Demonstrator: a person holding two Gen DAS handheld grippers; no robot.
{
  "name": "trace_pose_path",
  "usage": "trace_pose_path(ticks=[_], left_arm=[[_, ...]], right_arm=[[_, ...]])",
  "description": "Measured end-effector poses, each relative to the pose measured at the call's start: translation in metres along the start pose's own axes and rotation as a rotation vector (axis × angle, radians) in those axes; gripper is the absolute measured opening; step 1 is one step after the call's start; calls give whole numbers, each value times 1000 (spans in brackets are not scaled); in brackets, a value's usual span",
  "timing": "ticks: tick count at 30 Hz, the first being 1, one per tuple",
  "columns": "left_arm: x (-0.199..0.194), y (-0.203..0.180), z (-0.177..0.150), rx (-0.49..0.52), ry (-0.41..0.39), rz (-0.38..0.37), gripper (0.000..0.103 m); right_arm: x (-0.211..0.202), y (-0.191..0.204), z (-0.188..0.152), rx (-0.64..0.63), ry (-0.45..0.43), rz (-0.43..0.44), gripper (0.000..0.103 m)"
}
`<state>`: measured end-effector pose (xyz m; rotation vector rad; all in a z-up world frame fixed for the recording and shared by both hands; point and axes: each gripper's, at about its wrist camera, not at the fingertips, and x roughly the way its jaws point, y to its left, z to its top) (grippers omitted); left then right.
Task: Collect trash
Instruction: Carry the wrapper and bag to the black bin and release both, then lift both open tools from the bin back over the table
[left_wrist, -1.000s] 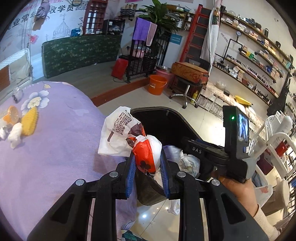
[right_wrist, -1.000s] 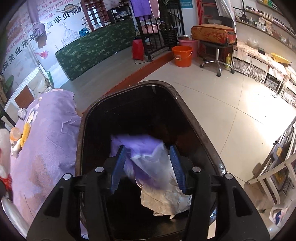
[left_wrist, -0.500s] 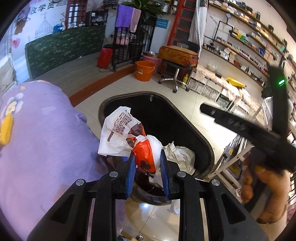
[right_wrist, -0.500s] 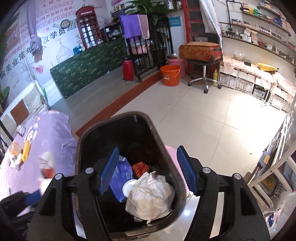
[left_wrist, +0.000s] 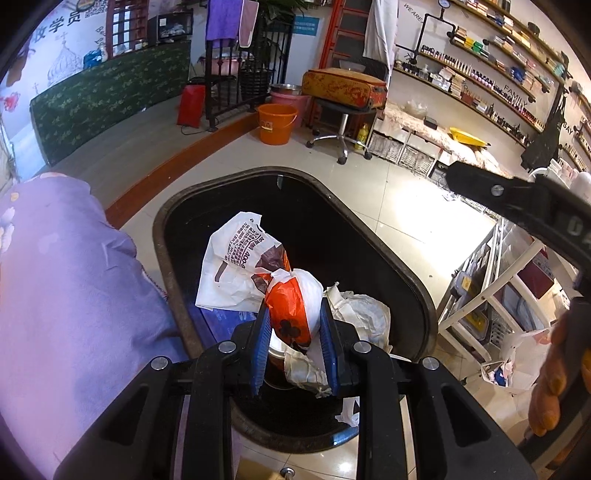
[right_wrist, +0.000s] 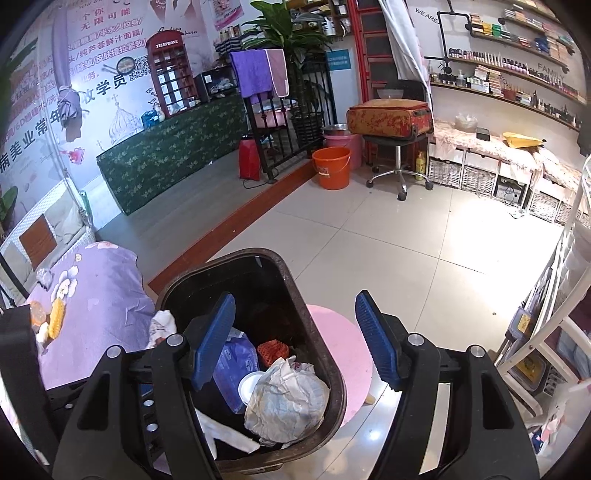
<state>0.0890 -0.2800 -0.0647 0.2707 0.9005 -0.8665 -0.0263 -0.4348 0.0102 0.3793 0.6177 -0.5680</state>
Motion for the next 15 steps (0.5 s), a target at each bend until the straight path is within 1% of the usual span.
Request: trace_pose_path(ticks=[2,3,4,5,6,7,9,10,14,15], left_arm=[[2,0,1,0,-5,5,27],[2,0,2,-3,-6,1,35],[3,-2,3,-6,-7,-5,45],[3,-3,4,-7,-9,-14,52],[3,-3,4,-3,-15,-21,65],[2,-5,4,5,-26,-23,75],[1,-8,3,25,-42,-15,80],[1,-10,2,37,-42,-8,84],[-3,-10,0,47,-52,3,89],[-6,-9,-1,44,-57,1,91]], right_arm=[[-1,-2,1,3,-3,-2,68],[-1,-3,1,5,-4,-2,68],[-1,-5,2,6,-4,-2,68],[-1,-6,2,7,-4,-3,68],[-1,-7,3,9,-6,-4,68],[-2,-8,3,11,-6,-6,68],[-3,-7,1,13,-7,-9,69],[-3,-9,1,14,-7,-11,69],[-4,-12,3,19,-9,-12,70],[-4,-12,4,19,-11,-16,74]])
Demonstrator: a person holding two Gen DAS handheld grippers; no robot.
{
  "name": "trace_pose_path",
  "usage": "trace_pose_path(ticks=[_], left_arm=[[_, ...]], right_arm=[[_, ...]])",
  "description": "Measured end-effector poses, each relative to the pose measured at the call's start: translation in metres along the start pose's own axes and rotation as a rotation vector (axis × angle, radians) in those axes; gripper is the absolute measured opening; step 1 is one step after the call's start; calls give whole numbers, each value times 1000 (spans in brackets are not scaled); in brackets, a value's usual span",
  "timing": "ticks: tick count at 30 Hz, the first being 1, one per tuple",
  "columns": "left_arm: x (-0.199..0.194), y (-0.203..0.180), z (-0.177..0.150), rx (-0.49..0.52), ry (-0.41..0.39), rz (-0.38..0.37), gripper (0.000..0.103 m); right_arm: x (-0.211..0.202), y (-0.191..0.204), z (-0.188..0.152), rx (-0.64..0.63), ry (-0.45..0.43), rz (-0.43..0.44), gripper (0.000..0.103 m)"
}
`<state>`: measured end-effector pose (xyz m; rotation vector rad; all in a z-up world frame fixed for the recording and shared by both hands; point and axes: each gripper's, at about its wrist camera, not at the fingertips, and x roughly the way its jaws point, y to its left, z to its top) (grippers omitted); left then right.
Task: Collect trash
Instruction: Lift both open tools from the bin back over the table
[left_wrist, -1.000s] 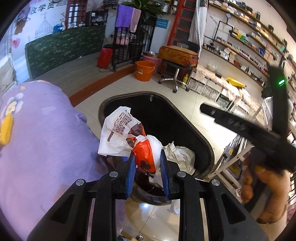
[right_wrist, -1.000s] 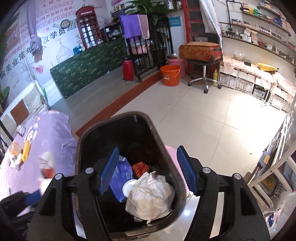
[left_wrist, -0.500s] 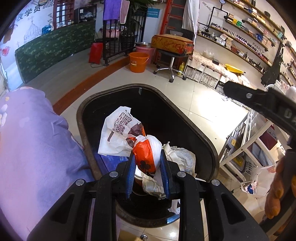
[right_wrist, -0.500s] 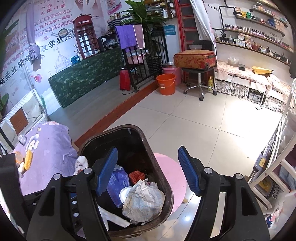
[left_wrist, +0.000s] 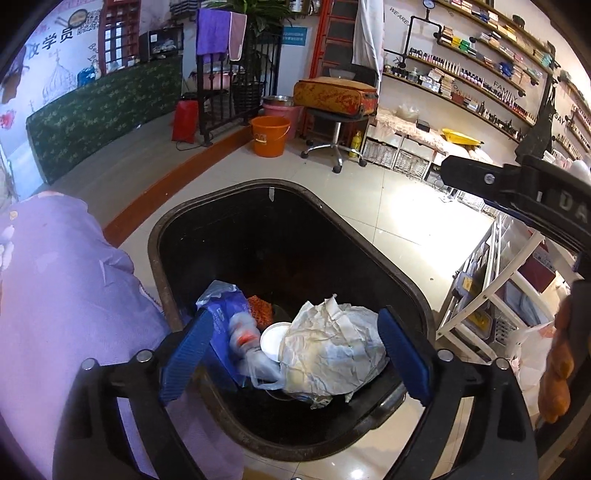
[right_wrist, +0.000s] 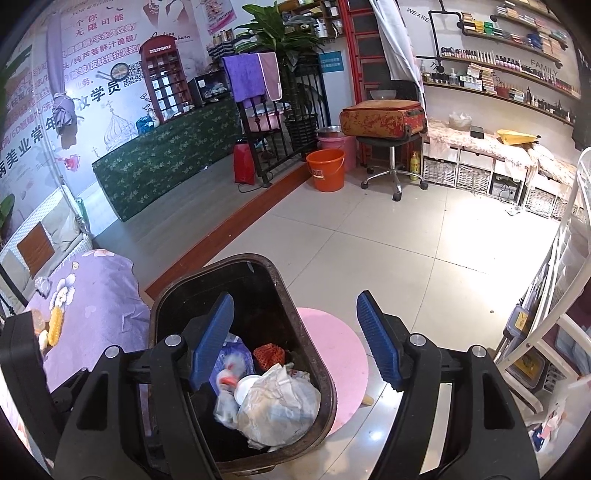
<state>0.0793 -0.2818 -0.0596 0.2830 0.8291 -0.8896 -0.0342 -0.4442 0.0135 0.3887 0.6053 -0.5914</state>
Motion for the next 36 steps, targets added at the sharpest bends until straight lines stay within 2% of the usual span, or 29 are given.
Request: trace_pose_path(ticks=[1,6,9,15,23,29,36], left_arm=[[-3,1,-1,-2,-5,0,92],[-17,8,-3,4,-32,38,96],[-28,17,-7,-7,-47,60,97],[-53,35,-22,-34,-74,120,97],[-89,80,-51,-162,-97,199,97],[-117,123,-75,-304,-110,274,97],[-156,170,-107,-414,-134,403,97]], right_arm=[[-1,0,0,1,-6,-2,80],[-2,5,1,-12,-9,11,81],[1,9,0,-16,1,34,88],[7,36,-9,-73,33,102,88],[20,99,-29,-170,109,257,88],[22,152,-45,-257,167,377,88],[19,223,-65,-394,208,489,88]])
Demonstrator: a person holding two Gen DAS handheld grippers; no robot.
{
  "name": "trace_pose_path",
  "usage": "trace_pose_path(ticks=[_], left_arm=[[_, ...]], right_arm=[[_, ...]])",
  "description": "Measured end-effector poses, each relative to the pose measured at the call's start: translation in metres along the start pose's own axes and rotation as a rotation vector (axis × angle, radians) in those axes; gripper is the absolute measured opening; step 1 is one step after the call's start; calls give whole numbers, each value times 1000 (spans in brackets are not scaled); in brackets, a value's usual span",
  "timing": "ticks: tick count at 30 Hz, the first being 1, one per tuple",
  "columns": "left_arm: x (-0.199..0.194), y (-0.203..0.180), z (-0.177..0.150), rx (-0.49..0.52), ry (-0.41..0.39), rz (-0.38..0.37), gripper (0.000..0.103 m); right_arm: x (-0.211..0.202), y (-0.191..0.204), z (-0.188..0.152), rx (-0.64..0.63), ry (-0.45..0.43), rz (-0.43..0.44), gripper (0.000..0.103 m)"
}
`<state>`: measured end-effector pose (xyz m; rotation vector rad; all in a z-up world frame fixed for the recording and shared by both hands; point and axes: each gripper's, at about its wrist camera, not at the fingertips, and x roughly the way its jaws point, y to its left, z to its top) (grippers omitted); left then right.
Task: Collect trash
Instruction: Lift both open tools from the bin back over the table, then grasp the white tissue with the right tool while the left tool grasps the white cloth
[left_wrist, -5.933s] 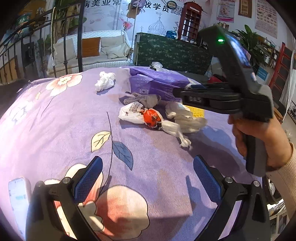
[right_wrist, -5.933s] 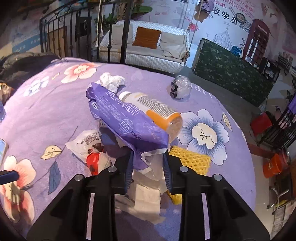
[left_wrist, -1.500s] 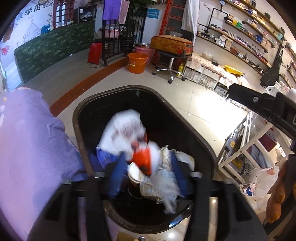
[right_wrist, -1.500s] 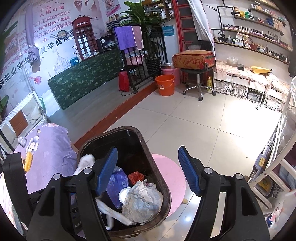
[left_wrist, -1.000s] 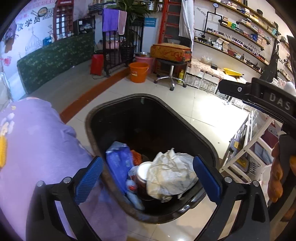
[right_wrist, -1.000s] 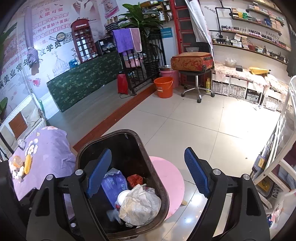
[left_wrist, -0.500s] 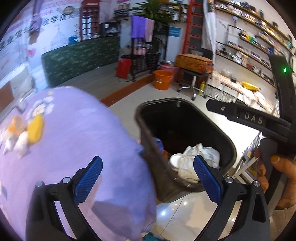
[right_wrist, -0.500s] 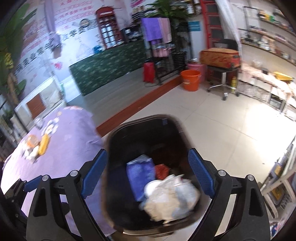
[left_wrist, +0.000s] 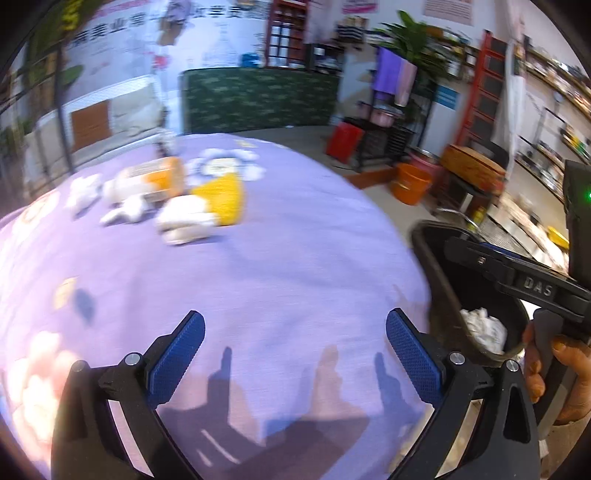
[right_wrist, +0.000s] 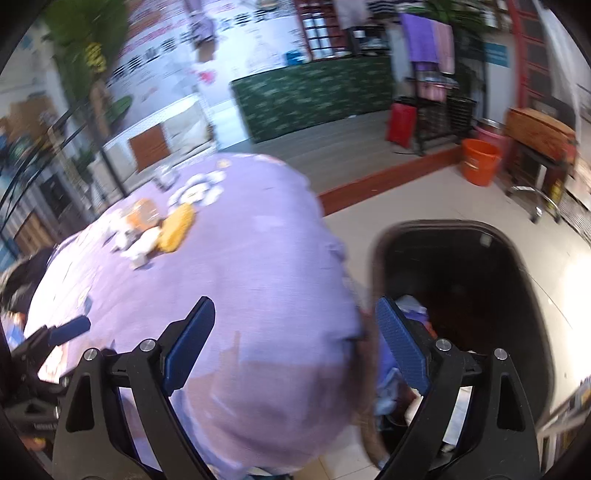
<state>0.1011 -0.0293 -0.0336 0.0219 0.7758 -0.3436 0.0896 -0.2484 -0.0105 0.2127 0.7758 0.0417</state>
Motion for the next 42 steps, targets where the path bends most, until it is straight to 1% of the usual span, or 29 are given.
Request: trace_pose_path(ticks=[3,6,11,14,17,18,19,21,23,25,26,29,30,31,34,42], left_arm=[[-7,34,-4,-59,-1,44,97],[-14,60,-6,-112,-2,80,97],[-23,96,-6,-157,-9,133,97],[-24,115,-2,-173,-13,164,97],[-26,127,1,-191,-19,181,97],[-26,130,2,-194,-20,189,97],[-26,134,3,-197,-20,197,97],[-24,142,6,-203,-22,205,97],[-21,146,9,-211,-22,206,97],[-17,150,12,-221,-14,204,97],[-15,152,13,-224,-13,205,97],[-12,155,16,-222,-10,206,97],[-11,156,17,-219,-10,210,97],[-9,157,18,-215,-9,214,97],[-4,161,21,-218,-3,220,97],[12,169,41,-247,-7,199,96]], right_arm=[[15,29,4,-61,27,44,88],[32,62,8,-127,58,100,88],[63,116,17,-245,102,171,87],[84,149,21,-310,133,209,83],[106,170,27,-339,170,230,76],[114,177,29,-344,187,239,72],[114,177,29,-344,187,239,70],[130,189,33,-356,215,253,65],[141,203,36,-384,227,242,61],[155,215,39,-425,241,221,54],[164,221,41,-443,252,210,47],[177,218,44,-449,281,197,28],[182,217,44,-444,297,201,15],[185,216,45,-436,312,209,12],[181,215,46,-434,298,218,7],[133,198,51,-370,233,279,6]])
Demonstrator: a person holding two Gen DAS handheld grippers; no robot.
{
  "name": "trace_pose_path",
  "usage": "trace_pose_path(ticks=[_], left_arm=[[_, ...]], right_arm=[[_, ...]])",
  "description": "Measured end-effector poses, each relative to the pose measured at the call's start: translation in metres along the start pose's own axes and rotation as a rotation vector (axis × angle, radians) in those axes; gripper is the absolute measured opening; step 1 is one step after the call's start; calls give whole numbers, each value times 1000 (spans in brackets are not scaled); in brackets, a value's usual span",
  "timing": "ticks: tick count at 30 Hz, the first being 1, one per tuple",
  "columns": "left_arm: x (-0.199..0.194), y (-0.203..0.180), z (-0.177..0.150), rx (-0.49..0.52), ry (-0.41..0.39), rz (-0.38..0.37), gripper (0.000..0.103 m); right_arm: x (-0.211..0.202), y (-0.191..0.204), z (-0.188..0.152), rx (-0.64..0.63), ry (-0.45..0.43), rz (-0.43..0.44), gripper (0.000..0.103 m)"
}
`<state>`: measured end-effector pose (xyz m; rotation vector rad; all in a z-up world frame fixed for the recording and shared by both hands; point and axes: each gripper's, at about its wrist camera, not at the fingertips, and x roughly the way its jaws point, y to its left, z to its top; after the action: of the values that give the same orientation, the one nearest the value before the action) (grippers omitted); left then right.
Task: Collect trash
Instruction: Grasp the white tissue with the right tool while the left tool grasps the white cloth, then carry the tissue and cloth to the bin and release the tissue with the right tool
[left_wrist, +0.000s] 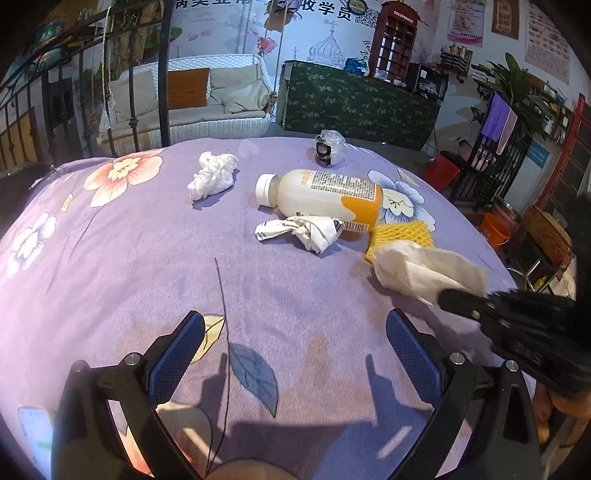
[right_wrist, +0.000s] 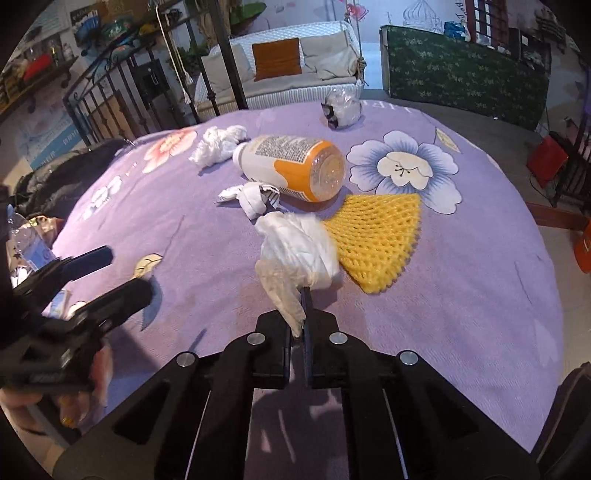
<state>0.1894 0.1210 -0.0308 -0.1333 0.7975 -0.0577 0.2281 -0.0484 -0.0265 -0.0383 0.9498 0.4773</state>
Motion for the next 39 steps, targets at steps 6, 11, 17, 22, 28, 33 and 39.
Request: trace_pose_path(ticks=[6,11,17,22,28,33,39], left_arm=[[31,-10,19,41,41,9,94],[64,-26,33,128,80,55,88],[90,-40,46,212,96,90,83],[106,-49,51,261,117,121,70],[109,-51,50,285,110,184,39],[98,-39,51,222,83,162,32],[64,-40,42,155,29,110,30]], right_arm=[[-34,-6,-10,29,-49,-7,6],[-53,-14,-18,74,-86,-10,6],[-68,-17,-23,84,-117,-34,6],[-71,-24,-29,115,-120,-25,6],[-71,-33,-35,156,-122,-19,6],[-72,-35,-42,172,-126,-19,6],[-80,-36,-50,171,-155,-17,6]])
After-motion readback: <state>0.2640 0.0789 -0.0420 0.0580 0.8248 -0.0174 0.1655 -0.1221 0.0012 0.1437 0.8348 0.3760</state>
